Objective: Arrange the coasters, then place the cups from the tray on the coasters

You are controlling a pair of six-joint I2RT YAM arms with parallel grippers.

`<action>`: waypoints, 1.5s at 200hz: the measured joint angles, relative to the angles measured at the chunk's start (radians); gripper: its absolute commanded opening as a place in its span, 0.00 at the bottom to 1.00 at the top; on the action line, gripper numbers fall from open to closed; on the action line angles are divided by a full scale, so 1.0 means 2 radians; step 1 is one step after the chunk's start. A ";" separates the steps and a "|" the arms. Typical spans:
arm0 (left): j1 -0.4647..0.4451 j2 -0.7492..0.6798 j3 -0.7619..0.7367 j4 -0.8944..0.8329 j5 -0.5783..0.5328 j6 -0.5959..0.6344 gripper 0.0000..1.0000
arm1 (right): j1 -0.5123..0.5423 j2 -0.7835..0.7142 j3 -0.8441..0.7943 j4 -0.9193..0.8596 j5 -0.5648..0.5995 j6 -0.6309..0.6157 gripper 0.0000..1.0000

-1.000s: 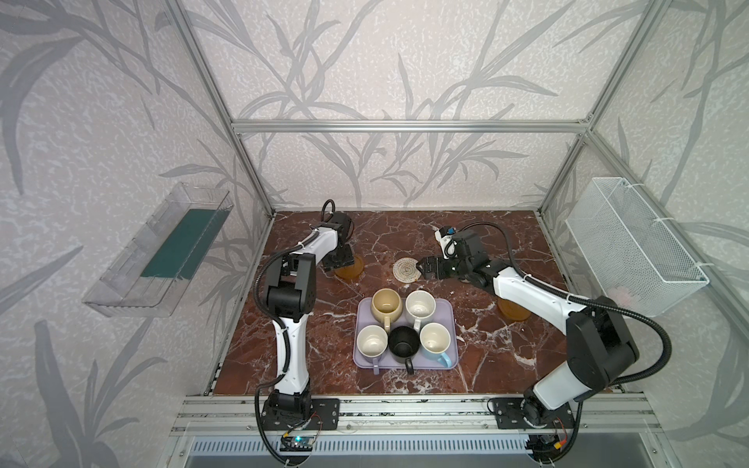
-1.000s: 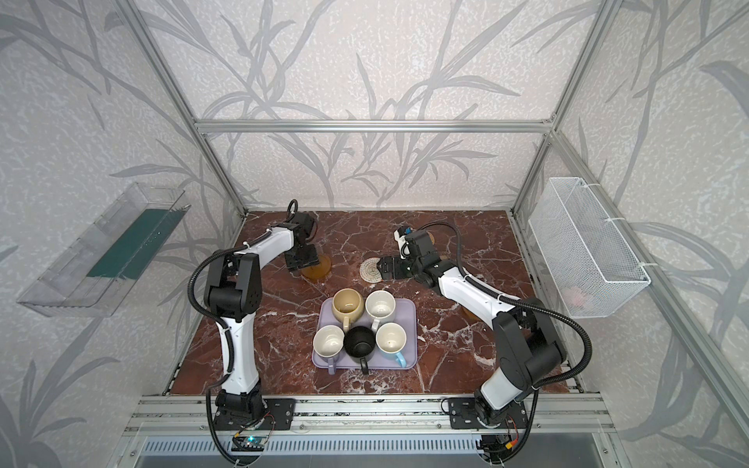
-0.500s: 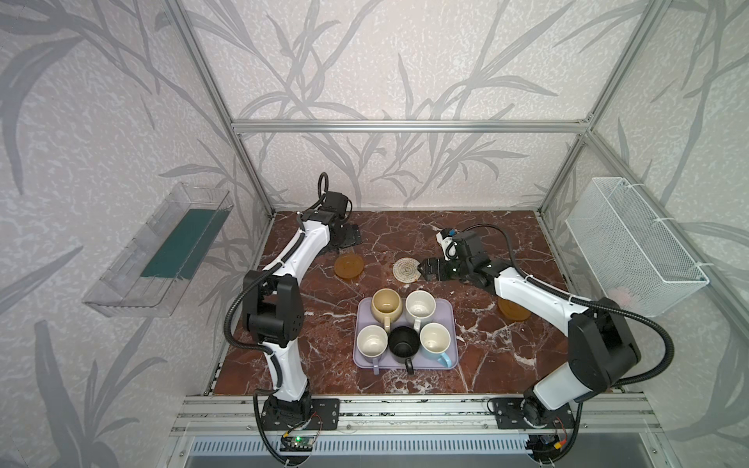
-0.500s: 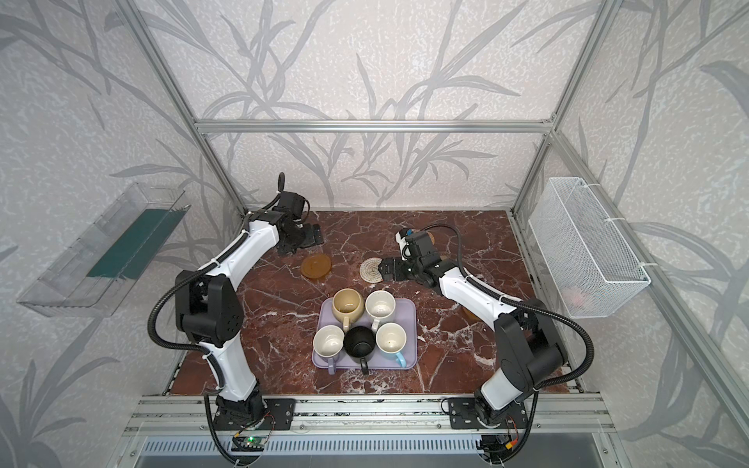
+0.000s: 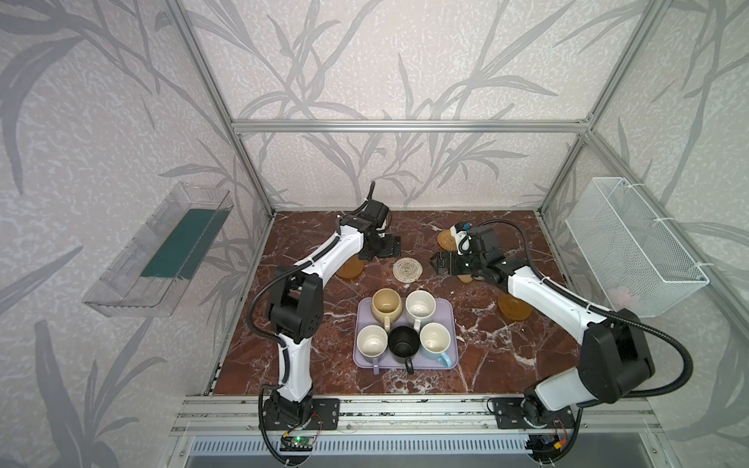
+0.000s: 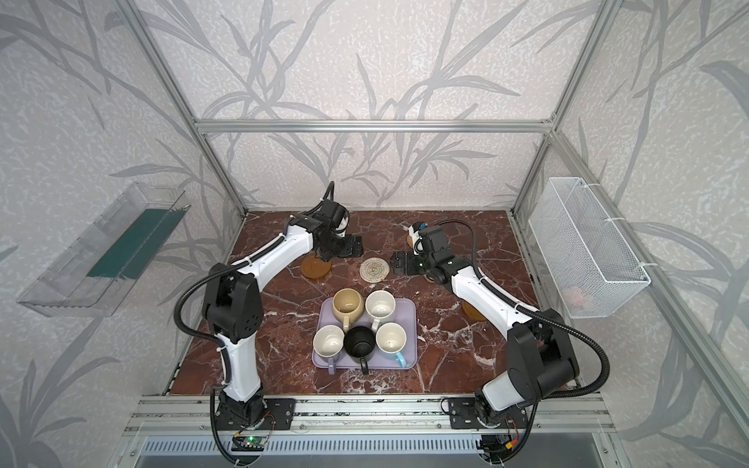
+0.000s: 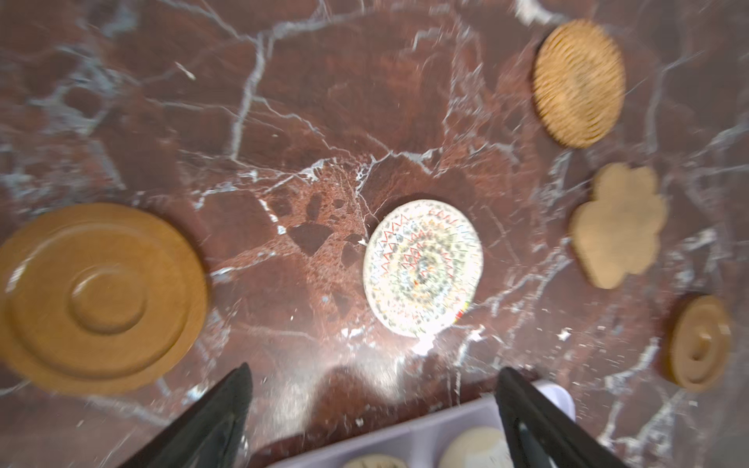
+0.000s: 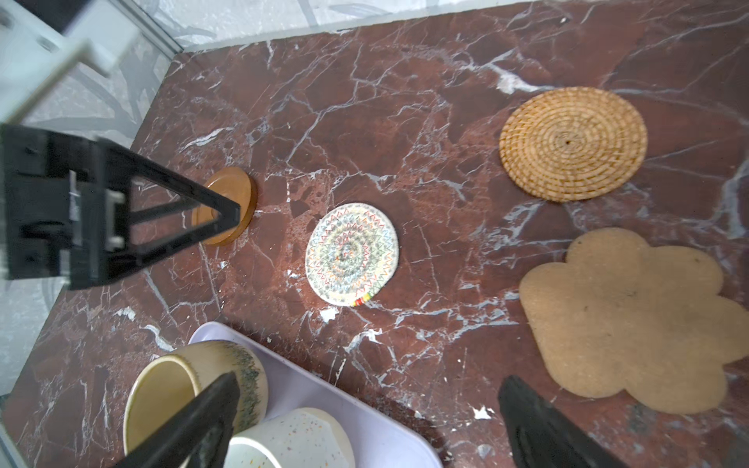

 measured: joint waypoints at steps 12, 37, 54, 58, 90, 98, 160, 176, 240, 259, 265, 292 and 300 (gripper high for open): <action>-0.007 0.032 0.023 -0.012 -0.002 0.007 0.92 | -0.007 -0.002 0.000 0.000 0.000 -0.001 0.99; -0.019 0.082 0.063 -0.030 -0.015 0.021 0.83 | -0.009 -0.002 0.000 -0.001 -0.001 -0.001 0.99; -0.025 0.102 0.079 -0.037 -0.017 0.024 0.81 | -0.009 -0.002 0.000 -0.002 -0.004 -0.001 0.99; -0.026 0.106 0.081 -0.038 -0.017 0.024 0.81 | -0.009 -0.002 0.000 -0.002 -0.004 -0.001 0.99; -0.031 0.124 0.092 -0.044 -0.019 0.023 0.78 | -0.009 -0.002 0.000 -0.005 -0.008 -0.001 0.99; -0.031 0.130 0.095 -0.047 -0.019 0.023 0.76 | -0.009 -0.002 0.000 -0.005 -0.008 -0.001 0.99; -0.035 0.161 0.124 -0.074 -0.065 0.017 0.60 | -0.009 0.003 0.000 -0.005 -0.018 0.003 0.99; -0.035 0.163 0.129 -0.082 -0.084 0.011 0.57 | -0.009 0.003 0.000 -0.005 -0.019 0.003 0.99; -0.010 0.162 0.127 -0.092 -0.106 -0.002 0.52 | -0.009 0.005 0.000 -0.005 -0.023 0.009 0.99; 0.004 0.157 0.118 -0.089 -0.107 -0.006 0.50 | -0.009 0.007 0.000 -0.004 -0.025 0.010 0.99; 0.008 0.156 0.117 -0.089 -0.108 -0.006 0.50 | -0.009 0.008 0.000 -0.004 -0.026 0.010 0.99; 0.018 0.152 0.111 -0.091 -0.118 -0.007 0.49 | -0.009 0.009 0.000 -0.004 -0.026 0.011 0.99; 0.021 0.150 0.109 -0.091 -0.123 -0.007 0.49 | -0.009 0.009 0.000 -0.004 -0.026 0.011 0.99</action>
